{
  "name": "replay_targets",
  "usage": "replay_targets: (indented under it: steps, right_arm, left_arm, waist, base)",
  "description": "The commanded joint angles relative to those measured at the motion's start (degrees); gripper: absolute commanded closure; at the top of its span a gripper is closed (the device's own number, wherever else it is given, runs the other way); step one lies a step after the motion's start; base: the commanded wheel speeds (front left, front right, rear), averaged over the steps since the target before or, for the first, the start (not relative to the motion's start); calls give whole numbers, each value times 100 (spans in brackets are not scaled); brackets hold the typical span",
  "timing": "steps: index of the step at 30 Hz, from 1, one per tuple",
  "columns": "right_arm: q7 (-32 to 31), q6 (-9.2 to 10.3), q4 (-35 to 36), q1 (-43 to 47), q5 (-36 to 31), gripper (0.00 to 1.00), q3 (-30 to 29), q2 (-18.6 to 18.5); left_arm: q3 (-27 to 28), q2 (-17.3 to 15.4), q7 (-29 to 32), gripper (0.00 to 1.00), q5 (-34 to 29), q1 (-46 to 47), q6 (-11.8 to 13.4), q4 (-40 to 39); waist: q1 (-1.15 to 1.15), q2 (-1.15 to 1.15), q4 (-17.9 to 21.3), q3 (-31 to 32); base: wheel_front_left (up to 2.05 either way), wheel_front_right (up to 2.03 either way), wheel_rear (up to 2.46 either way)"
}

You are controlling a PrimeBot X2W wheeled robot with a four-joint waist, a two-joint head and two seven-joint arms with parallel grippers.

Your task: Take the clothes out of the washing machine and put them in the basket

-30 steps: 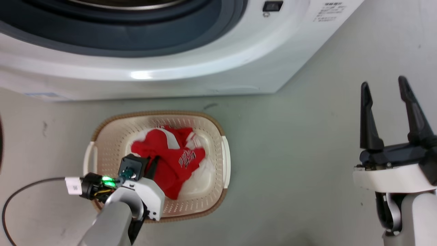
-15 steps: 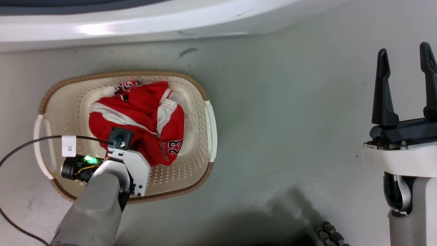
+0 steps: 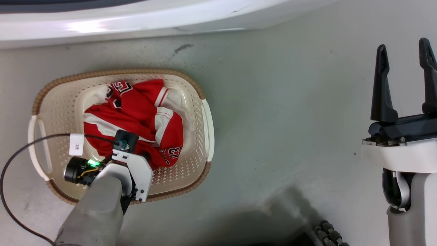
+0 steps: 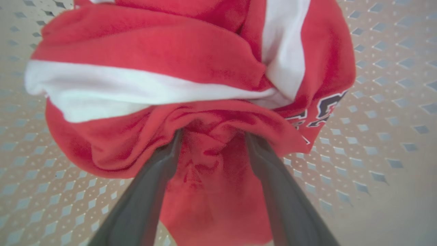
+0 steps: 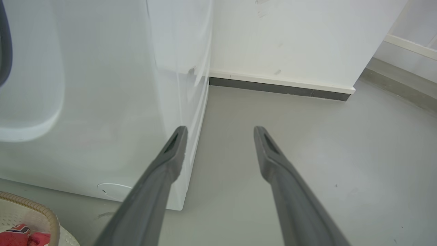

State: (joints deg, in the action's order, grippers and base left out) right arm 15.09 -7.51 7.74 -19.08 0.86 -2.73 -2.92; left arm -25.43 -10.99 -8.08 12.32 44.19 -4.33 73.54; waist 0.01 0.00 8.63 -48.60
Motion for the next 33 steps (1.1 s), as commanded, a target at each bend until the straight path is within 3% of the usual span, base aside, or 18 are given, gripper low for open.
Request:
replay_targets:
  steps: [1,14,22,33]
  right_arm:
    - [10,4,-24,-6,-30,0,10,8]
    - [11,4,-298,533,-213,0,111,7]
    - [10,4,-385,864,-253,0,124,6]
    - [11,4,-545,1362,-279,0,125,7]
  left_arm:
    - [24,28,-90,0,57,-63,-28,10]
    - [139,306,-707,0,299,-624,65,-195]
    - [502,243,-711,0,297,-1418,378,-1642]
    - [1430,292,-711,0,21,-2689,777,-3669]
  waist:
    - [-1,0,-44,196]
    - [-1,0,-378,1512]
    - [-1,0,-561,2248]
    - [-1,0,-727,3192]
  base:
    - [0,0,0]
    - [0,0,0]
    - [0,0,0]
    - [0,0,0]
